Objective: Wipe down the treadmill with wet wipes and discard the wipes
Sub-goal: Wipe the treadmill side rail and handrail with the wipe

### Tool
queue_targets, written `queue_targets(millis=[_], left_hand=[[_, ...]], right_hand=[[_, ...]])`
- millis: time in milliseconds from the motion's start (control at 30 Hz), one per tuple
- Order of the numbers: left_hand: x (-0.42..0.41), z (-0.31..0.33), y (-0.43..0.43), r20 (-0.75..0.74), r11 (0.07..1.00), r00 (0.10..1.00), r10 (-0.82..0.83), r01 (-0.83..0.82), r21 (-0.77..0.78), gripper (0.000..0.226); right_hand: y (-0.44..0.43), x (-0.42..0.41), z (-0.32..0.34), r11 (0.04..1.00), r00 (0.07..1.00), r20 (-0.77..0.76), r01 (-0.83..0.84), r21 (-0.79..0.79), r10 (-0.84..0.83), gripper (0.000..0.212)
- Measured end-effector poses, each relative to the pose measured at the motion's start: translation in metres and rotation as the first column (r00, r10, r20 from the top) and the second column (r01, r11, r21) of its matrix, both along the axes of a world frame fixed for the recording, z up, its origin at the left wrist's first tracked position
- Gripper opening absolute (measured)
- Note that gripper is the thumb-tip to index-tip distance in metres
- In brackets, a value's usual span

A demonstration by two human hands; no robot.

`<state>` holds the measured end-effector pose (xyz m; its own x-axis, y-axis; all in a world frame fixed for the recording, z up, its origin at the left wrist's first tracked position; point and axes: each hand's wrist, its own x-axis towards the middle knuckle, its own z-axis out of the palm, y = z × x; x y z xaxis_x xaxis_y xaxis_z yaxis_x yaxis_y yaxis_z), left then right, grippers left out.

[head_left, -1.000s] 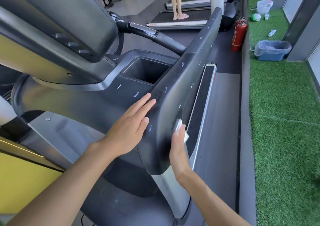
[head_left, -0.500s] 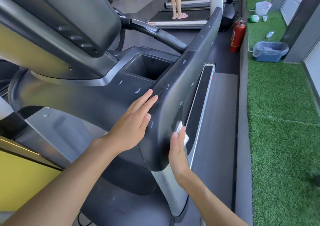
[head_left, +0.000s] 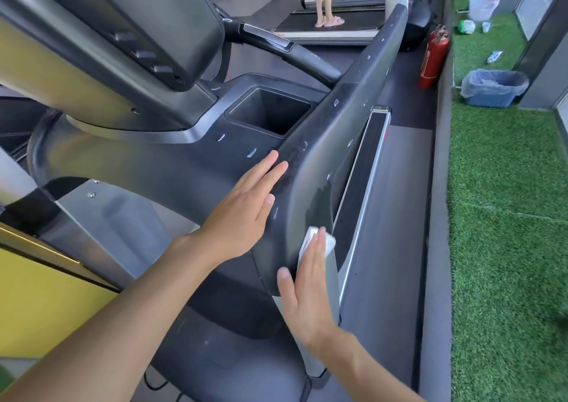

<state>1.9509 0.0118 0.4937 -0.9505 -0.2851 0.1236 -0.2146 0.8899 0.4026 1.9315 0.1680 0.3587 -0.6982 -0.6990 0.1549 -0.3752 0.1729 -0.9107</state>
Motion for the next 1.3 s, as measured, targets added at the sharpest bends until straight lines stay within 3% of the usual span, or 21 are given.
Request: queue_targets(millis=[133, 267, 367, 500, 667, 867, 1033, 1133, 1233, 1300], left_hand=[[0.0, 0.0, 0.001, 0.004, 1.0, 1.0, 0.004, -0.004, -0.001, 0.054], [0.0, 0.001, 0.003, 0.011, 1.0, 1.0, 0.009, -0.009, -0.006, 0.054], [0.0, 0.003, 0.003, 0.03, 1.0, 1.0, 0.001, -0.001, -0.02, 0.055], [0.007, 0.013, -0.004, 0.103, 1.0, 0.994, -0.02, 0.022, -0.017, 0.058], [0.02, 0.005, -0.011, 0.04, 0.997, 0.999, 0.037, -0.039, 0.064, 0.058], [0.02, 0.001, -0.016, 0.024, 0.993, 0.998, 0.052, -0.054, 0.103, 0.058], [0.019, -0.003, -0.012, 0.011, 0.993, 0.998, 0.057, -0.058, 0.104, 0.058], [0.021, -0.001, -0.012, 0.044, 0.994, 0.997, 0.063, -0.067, 0.089, 0.066], [0.025, 0.001, -0.01, 0.095, 0.995, 0.992, 0.078, -0.084, 0.053, 0.096], [0.026, 0.002, -0.007, 0.11, 0.995, 0.991, 0.082, -0.089, 0.055, 0.104]], right_hand=[[-0.016, -0.031, 0.021, 0.997, 0.999, -0.029, 0.028, -0.075, -0.031, 0.07], [0.005, 0.009, -0.007, 0.999, 0.981, -0.189, -0.042, -0.03, 0.035, 0.075], [0.021, 0.029, -0.037, 0.997, 0.918, -0.389, -0.078, 0.024, 0.081, 0.075], [0.005, -0.008, -0.011, 0.999, 0.869, -0.494, -0.052, -0.006, 0.043, 0.071], [-0.007, -0.031, 0.002, 0.999, 0.772, -0.636, -0.037, -0.013, 0.021, 0.068], [0.036, -0.013, -0.052, 0.957, 0.592, -0.757, -0.1, 0.274, 0.278, 0.064], [0.004, -0.032, 0.004, 0.983, 0.536, -0.824, -0.085, 0.161, 0.181, 0.063], [0.0, -0.034, 0.005, 0.979, 0.408, -0.891, -0.041, 0.197, 0.197, 0.065], [0.026, -0.032, -0.028, 0.911, 0.175, -0.895, -0.032, 0.411, 0.41, 0.07], [0.039, -0.037, -0.038, 0.856, 0.054, -0.854, -0.012, 0.517, 0.517, 0.074]])
